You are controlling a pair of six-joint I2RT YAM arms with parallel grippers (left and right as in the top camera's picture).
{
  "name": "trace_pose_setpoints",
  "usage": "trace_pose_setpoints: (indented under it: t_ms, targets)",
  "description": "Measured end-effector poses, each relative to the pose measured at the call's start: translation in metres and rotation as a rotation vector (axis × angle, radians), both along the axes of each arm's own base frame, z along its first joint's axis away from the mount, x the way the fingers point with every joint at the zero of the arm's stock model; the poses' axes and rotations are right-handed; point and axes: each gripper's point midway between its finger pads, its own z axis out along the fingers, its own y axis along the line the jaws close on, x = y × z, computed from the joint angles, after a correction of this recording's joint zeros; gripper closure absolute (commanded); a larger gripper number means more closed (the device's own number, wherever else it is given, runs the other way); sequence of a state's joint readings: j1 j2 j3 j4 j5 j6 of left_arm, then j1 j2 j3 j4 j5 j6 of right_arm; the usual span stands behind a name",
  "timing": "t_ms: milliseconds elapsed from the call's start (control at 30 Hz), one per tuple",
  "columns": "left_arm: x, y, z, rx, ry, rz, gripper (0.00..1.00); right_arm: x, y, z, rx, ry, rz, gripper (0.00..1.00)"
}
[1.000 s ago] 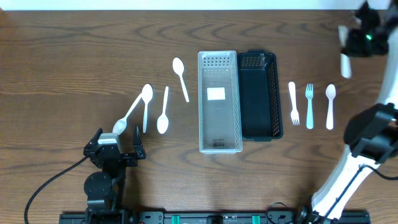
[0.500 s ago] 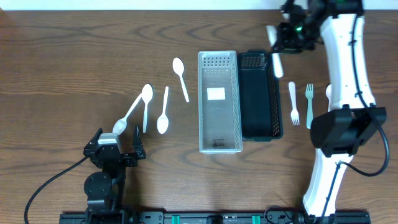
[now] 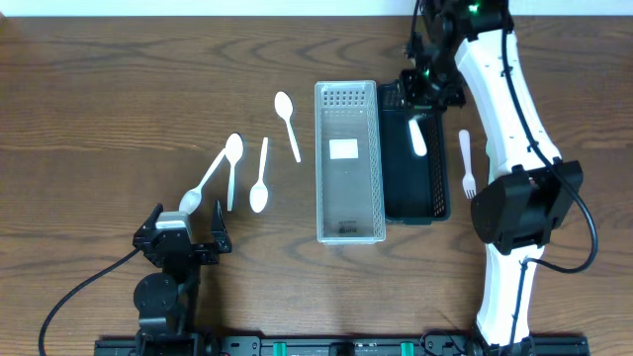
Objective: Pack container
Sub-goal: 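Carry the white fork left and drop it into the dark basket, then return the right gripper and grasp the white spoon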
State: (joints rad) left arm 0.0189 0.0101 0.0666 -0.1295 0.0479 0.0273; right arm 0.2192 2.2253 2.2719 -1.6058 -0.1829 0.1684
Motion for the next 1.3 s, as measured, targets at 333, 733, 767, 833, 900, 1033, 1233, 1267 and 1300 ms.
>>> trace_pose_setpoints:
  t_ms: [333, 733, 767, 833, 900, 1033, 1233, 1267, 1300]
  targets:
    - [0.0, 0.0, 0.0, 0.0, 0.0, 0.0, 0.02, -0.006, -0.006, -0.045, -0.043, 0.064, -0.046, 0.08]
    - [0.0, 0.0, 0.0, 0.0, 0.0, 0.0, 0.02, -0.002, -0.046, -0.038, -0.062, 0.061, -0.021, 0.01]
    - [0.0, 0.0, 0.0, 0.0, 0.0, 0.0, 0.02, 0.0, -0.06, -0.034, -0.062, 0.06, -0.023, 0.01]
    - [0.0, 0.0, 0.0, 0.0, 0.0, 0.0, 0.02, 0.002, -0.094, -0.028, -0.061, 0.054, -0.031, 0.01]
    - [0.0, 0.0, 0.0, 0.0, 0.0, 0.0, 0.02, 0.0, -0.13, -0.025, -0.059, 0.055, -0.042, 0.01]
    - [0.0, 0.0, 0.0, 0.0, 0.0, 0.0, 0.02, -0.006, -0.198, -0.027, -0.066, 0.04, -0.088, 0.01]
    - [0.0, 0.0, 0.0, 0.0, 0.0, 0.0, 0.02, -0.018, -0.254, -0.045, -0.081, 0.042, -0.173, 0.01]
    - [0.0, 0.0, 0.0, 0.0, 0.0, 0.0, 0.02, -0.02, -0.26, -0.05, -0.086, 0.049, -0.185, 0.01]
    - [0.0, 0.0, 0.0, 0.0, 0.0, 0.0, 0.02, -0.023, -0.264, -0.055, -0.091, 0.054, -0.194, 0.01]
